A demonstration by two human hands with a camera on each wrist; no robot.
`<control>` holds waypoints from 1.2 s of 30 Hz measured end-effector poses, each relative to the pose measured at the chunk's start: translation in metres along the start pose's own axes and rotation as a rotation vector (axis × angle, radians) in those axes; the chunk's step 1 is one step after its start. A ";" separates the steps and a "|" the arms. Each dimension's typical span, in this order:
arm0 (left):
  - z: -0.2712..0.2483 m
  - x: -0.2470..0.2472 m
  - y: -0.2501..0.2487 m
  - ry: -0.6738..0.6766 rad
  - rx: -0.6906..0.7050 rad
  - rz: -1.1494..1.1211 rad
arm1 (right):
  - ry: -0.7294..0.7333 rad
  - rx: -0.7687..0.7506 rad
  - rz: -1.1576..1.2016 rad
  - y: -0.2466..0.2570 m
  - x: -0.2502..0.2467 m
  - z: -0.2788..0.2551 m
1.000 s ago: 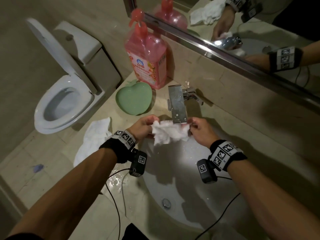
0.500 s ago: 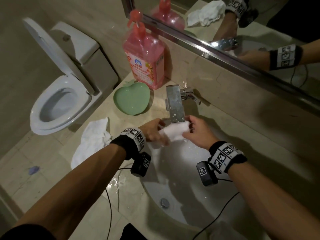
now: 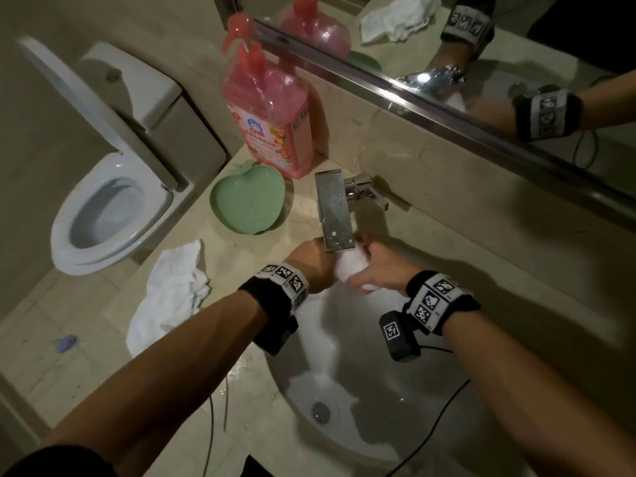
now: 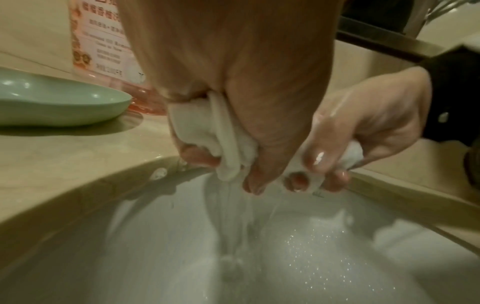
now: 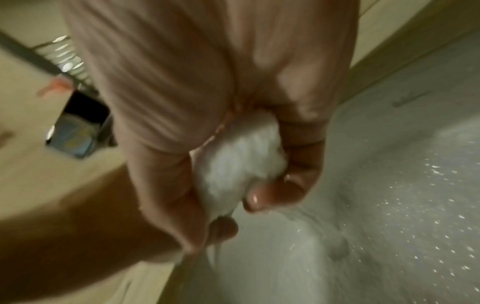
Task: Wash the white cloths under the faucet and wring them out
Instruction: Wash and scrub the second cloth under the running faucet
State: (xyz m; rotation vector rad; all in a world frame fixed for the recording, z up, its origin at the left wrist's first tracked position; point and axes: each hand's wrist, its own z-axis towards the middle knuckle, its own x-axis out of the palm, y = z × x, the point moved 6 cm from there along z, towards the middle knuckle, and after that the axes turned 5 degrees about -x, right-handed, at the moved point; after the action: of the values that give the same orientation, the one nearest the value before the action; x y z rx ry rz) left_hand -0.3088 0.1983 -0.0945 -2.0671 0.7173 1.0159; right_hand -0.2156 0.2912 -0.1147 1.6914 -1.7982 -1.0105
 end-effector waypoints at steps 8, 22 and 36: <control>0.015 0.016 0.025 0.006 -0.340 -0.162 | -0.094 -0.090 -0.784 0.012 0.013 0.023; 0.026 0.029 0.003 0.176 -0.015 -0.047 | -0.127 -0.216 -0.858 0.017 0.002 0.006; -0.035 -0.004 0.036 -0.180 -0.106 -0.566 | -0.228 -0.299 -0.549 0.024 0.013 -0.014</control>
State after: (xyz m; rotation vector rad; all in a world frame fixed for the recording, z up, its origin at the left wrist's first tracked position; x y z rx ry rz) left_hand -0.3216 0.1504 -0.0887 -2.0569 -0.0248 0.9008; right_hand -0.2218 0.2751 -0.0889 1.9747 -1.2299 -1.6648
